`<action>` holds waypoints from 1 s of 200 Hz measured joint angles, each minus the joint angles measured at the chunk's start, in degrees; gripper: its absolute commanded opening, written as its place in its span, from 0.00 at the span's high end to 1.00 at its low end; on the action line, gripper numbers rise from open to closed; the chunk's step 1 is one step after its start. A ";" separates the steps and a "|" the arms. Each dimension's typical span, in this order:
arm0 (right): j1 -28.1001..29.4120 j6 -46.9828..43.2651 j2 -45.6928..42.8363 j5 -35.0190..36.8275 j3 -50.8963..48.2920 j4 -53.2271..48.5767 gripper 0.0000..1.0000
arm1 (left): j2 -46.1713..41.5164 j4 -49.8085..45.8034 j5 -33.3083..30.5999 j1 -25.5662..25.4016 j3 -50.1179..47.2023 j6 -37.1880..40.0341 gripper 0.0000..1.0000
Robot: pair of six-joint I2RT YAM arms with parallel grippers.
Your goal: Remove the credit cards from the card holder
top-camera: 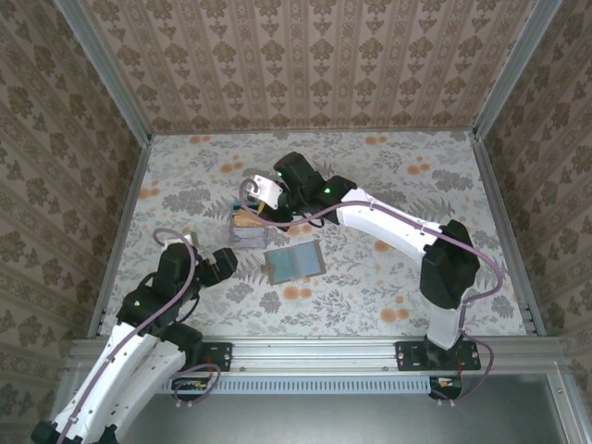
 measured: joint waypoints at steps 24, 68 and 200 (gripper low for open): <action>0.00 -4.13 5.57 0.09 6.95 -3.85 1.00 | -1.79 -2.45 -1.36 -0.02 0.92 -0.17 0.00; 0.00 -9.40 14.71 1.20 17.16 -10.25 1.00 | -4.37 -6.43 -2.84 0.04 2.34 -0.55 0.00; -1.22 -12.90 26.77 2.86 31.19 -17.51 1.00 | -5.51 -8.04 -3.19 0.35 2.49 -1.07 0.00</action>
